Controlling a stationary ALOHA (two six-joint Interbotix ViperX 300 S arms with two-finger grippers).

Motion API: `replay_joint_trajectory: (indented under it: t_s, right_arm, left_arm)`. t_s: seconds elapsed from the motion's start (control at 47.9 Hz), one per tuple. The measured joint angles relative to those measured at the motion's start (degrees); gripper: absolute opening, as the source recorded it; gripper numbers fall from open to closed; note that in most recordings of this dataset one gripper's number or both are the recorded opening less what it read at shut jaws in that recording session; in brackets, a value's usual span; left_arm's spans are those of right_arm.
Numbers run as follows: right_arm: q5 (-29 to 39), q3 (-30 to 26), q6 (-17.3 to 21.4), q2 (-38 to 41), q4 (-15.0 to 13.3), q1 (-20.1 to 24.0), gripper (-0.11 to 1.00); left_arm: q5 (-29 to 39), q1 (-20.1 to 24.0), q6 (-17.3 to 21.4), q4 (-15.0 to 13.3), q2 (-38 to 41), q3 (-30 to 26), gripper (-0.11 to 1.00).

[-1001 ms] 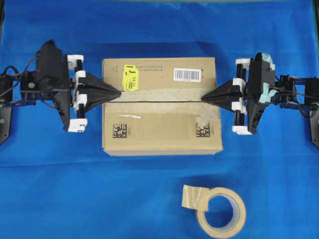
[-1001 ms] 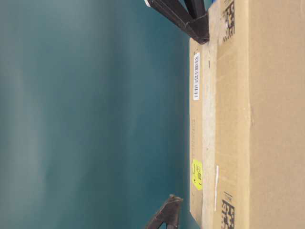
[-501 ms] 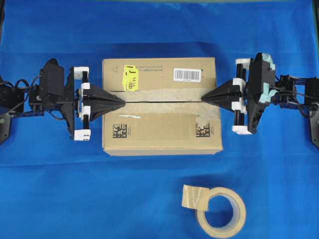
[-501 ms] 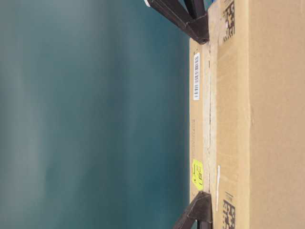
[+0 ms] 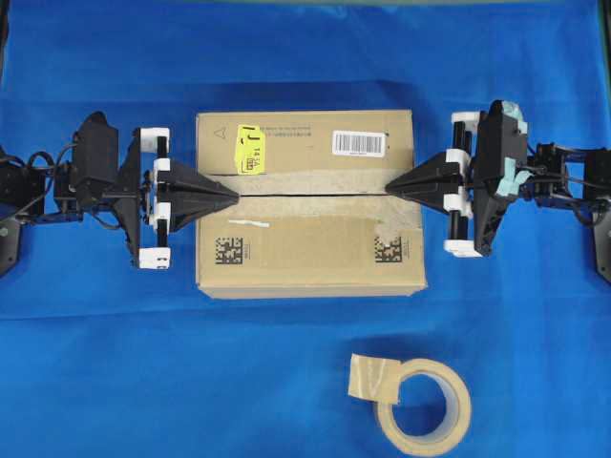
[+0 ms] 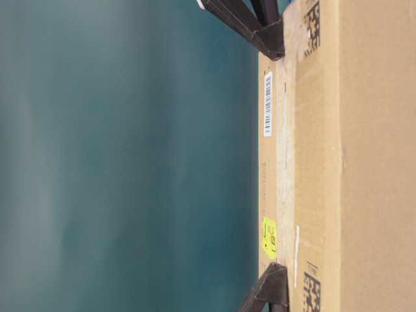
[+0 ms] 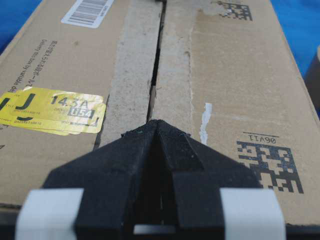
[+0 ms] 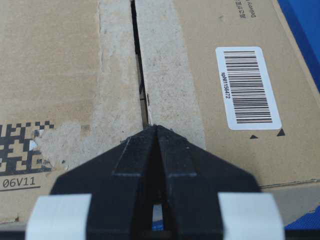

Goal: Close the cardboard box.

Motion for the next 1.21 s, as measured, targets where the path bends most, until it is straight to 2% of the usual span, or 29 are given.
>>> replay_joint_trajectory:
  t_s: [1.21]
  right_arm:
    - [0.2, -0.1, 0.0, 0.0, 0.0, -0.1, 0.0]
  left_arm:
    - [1.1, 0.1, 0.0, -0.3, 0.2, -0.3, 0.0]
